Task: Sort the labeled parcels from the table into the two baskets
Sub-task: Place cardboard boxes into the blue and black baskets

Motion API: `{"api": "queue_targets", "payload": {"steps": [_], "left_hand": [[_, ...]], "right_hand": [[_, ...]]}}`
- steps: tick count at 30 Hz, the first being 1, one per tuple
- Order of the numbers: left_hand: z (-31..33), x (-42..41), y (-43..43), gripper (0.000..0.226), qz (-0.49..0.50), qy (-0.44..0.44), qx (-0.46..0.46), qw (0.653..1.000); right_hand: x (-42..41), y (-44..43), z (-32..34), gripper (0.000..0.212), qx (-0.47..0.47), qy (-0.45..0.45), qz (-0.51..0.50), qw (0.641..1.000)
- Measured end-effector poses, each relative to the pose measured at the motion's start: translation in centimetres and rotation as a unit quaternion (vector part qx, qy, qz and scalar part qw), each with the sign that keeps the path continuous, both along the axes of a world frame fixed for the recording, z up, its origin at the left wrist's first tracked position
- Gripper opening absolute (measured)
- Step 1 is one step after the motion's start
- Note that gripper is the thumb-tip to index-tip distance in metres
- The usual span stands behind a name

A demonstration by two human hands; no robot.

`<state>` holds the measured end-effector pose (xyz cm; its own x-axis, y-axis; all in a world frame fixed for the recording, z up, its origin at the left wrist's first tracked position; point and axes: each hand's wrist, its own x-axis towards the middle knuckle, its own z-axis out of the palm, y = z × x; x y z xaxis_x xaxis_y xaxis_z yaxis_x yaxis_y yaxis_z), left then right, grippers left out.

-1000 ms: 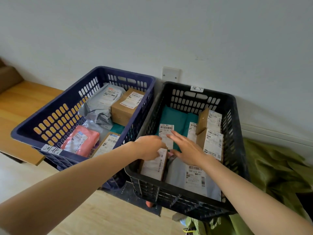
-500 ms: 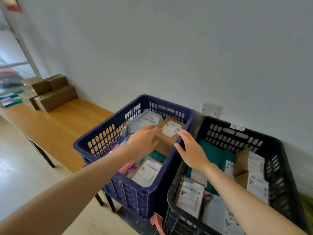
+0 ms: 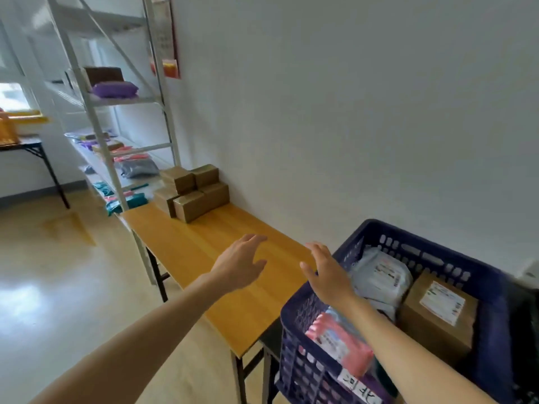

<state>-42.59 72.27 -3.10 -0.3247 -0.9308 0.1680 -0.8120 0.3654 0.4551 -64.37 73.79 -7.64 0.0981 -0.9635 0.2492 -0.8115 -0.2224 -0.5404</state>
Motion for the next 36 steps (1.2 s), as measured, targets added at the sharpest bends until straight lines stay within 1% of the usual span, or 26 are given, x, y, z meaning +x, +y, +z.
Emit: {"api": "queue_targets", "payload": {"steps": [3, 7, 12, 17, 22, 26, 32, 36], "left_hand": [[-0.7, 5.7, -2.3, 0.056, 0.033, 0.006, 0.014, 0.999], [-1.8, 12.0, -5.3, 0.056, 0.076, 0.026, 0.037, 0.996], [-3.7, 18.1, -10.2, 0.055, 0.115, 0.057, 0.057, 0.990], [-4.9, 23.4, -17.7, 0.056, 0.140, 0.046, 0.058, 0.987], [-4.2, 28.5, -26.7, 0.055, 0.158, 0.024, 0.053, 0.986], [-4.5, 32.1, -32.2, 0.053, 0.167, 0.024, 0.054, 0.984], [-6.5, 37.0, -38.9, 0.054, 0.173, 0.034, 0.073, 0.982], [-7.7, 40.3, -44.8, 0.054, 0.151, 0.041, 0.083, 0.984]], "right_hand": [[5.4, -3.8, -0.7, 0.047, 0.005, -0.026, 0.009, 1.000], [11.7, -8.4, -1.8, 0.045, 0.022, -0.031, 0.037, 0.999], [18.2, -15.1, -3.2, 0.041, 0.033, -0.033, 0.064, 0.997], [23.6, -23.4, -5.1, 0.040, 0.039, -0.050, 0.072, 0.995], [28.6, -32.8, -6.0, 0.040, 0.039, -0.078, 0.068, 0.994], [32.1, -39.0, -6.4, 0.039, 0.041, -0.088, 0.071, 0.993], [37.3, -45.3, -7.6, 0.039, 0.056, -0.095, 0.081, 0.991], [40.6, -49.0, -8.7, 0.038, 0.064, -0.104, 0.050, 0.991]]}}
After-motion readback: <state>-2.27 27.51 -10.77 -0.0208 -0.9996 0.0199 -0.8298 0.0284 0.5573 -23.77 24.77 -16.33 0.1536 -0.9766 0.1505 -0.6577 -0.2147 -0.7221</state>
